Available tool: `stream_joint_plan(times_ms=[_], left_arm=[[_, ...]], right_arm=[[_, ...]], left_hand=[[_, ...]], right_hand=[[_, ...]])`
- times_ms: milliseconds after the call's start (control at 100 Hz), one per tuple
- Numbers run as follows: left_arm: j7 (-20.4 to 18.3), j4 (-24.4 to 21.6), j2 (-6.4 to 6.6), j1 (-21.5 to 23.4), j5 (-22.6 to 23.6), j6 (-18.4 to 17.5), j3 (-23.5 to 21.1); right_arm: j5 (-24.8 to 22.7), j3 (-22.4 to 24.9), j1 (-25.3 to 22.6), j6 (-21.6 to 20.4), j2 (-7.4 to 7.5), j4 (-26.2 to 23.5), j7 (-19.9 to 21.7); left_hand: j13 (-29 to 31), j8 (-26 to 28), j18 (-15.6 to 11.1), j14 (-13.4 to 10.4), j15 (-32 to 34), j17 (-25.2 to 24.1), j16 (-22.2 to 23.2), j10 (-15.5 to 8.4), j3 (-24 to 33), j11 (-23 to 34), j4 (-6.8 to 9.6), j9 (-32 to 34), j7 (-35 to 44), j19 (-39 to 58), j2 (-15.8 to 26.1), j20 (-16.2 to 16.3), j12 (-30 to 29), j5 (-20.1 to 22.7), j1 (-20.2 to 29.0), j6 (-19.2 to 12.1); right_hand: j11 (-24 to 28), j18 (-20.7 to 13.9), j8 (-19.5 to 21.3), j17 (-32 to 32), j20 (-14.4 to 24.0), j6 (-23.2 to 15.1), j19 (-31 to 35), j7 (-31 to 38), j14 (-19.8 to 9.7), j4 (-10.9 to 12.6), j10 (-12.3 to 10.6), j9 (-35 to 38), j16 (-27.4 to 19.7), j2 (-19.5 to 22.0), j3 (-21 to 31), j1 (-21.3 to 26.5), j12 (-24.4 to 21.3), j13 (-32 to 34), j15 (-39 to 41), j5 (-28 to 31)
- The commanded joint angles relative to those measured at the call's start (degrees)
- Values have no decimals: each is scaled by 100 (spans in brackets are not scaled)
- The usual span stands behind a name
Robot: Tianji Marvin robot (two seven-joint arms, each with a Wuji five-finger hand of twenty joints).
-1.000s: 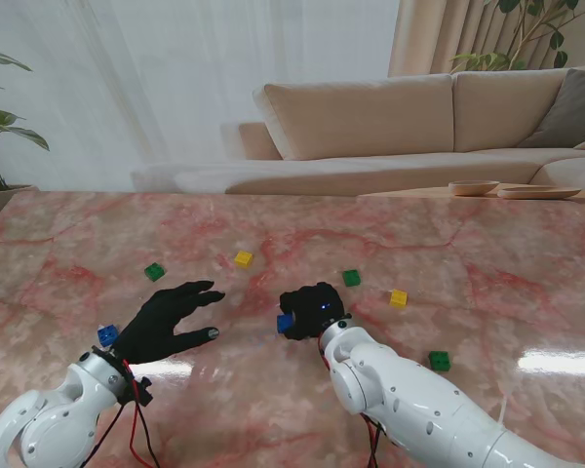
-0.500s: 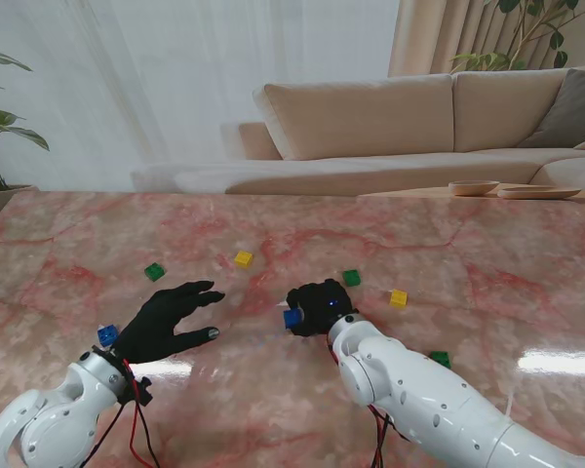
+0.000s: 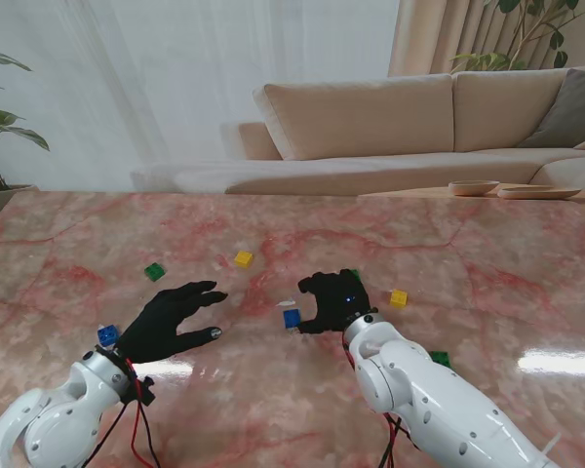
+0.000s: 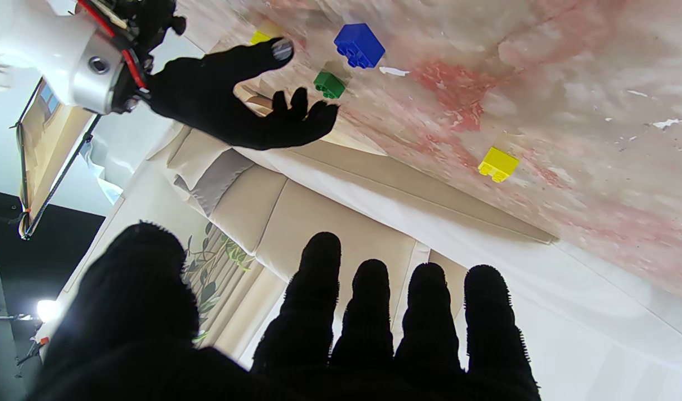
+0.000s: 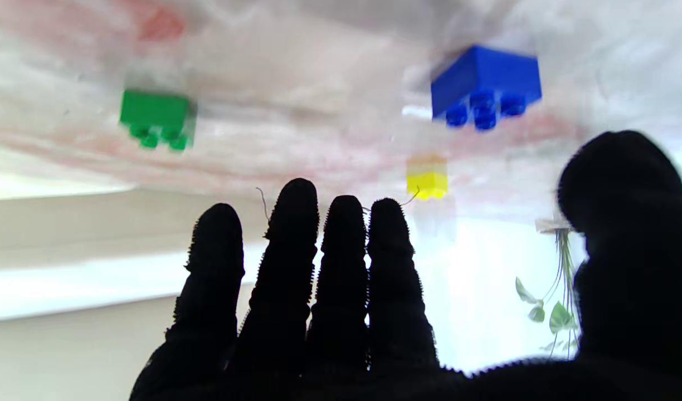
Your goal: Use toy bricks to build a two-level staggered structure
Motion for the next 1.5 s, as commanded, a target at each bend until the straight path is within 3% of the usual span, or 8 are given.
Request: stream_joint_plan(times_ms=[0, 210, 460, 690, 900, 1240, 1360, 1490], left_arm=[[32, 49, -6, 0, -15, 5, 45], [52, 182, -12, -134, -86, 7, 174], [15, 258, -8, -245, -142, 45, 275], [-91, 248, 8, -285, -164, 146, 283], [-148, 250, 15, -305, -165, 244, 295], [-294, 192, 40, -290, -158, 348, 265], [-331, 180, 47, -292, -154, 366, 262], [-369, 162, 54, -304, -144, 366, 255]], right_arm=[[-23, 151, -175, -25, 117, -195, 107], [-583, 973, -525, -336, 237, -629, 451], [-833, 1080, -25, -685, 340, -261, 974], [-532, 621, 776, -770, 370, 626, 1169], [-112, 25, 1414, -768, 349, 1404, 1123], [472, -791, 2140, -758, 271, 2264, 1057], [731, -1127, 2392, -773, 214, 2593, 989], [937, -1406, 2577, -820, 155, 2876, 889]], left_hand=[[51, 9, -49, -36, 2, -99, 5, -16, 55, -71, -214, 171, -32, -10, 44, -88, 43, 70, -180, 94], [46, 10, -49, -31, 1, -99, 5, -14, 52, -72, -217, 171, -29, -10, 43, -88, 43, 77, -172, 100], [41, 8, -49, -43, -2, -99, 3, -17, 50, -76, -219, 163, -33, -10, 44, -88, 41, 69, -169, 92], [35, 9, -49, -49, -9, -99, 0, -29, 60, -81, -217, 150, -32, -10, 40, -88, 38, 64, -162, 89], [40, 11, -50, -46, -9, -99, 0, -24, 65, -76, -222, 159, -28, -14, 40, -90, 40, 69, -156, 94], [23, 10, -51, -38, -11, -98, 2, -29, 59, -78, -236, 146, -31, -19, 61, -93, 39, 58, -143, 92], [26, 9, -51, -45, -8, -98, 4, -23, 55, -77, -241, 145, -32, -19, 65, -93, 40, 59, -136, 97], [30, 9, -51, -41, -5, -98, 5, -21, 48, -75, -246, 145, -31, -19, 70, -93, 41, 62, -134, 94]], right_hand=[[-187, 83, -104, -99, -173, 154, -245, -183, 101, 166, 113, -217, -180, -108, 93, -212, -184, -229, -308, -178], [-546, 196, -486, -270, -343, 398, -819, -773, 181, 191, 284, -529, -432, -1, -51, 5, -551, -467, -777, -368], [-689, 107, -872, -651, -380, 786, -1291, -1516, 208, 239, 474, -1489, -516, 152, 23, 430, -719, -1329, -900, -1109], [-600, 48, -859, -769, -315, 822, -1398, -1610, 186, 268, 474, -1785, -537, 210, 474, 758, -746, -1617, -800, -1269], [-265, 32, -318, -692, -211, 745, -1300, -1041, 177, 126, 415, -1611, -594, 114, 700, 882, -638, -1540, -703, -1278], [-248, 55, -174, -613, -249, 635, -1222, -1115, 184, 7, 349, -1469, -634, 152, 306, 825, -613, -1393, -707, -1199], [-155, 77, -136, -458, -221, 488, -1109, -1026, 174, 5, 268, -1092, -637, 145, 300, 905, -593, -1140, -684, -876], [45, 25, 301, -190, -140, 119, -705, -405, 118, -70, 45, -559, -599, 134, 395, 975, -395, -788, -627, -471]])
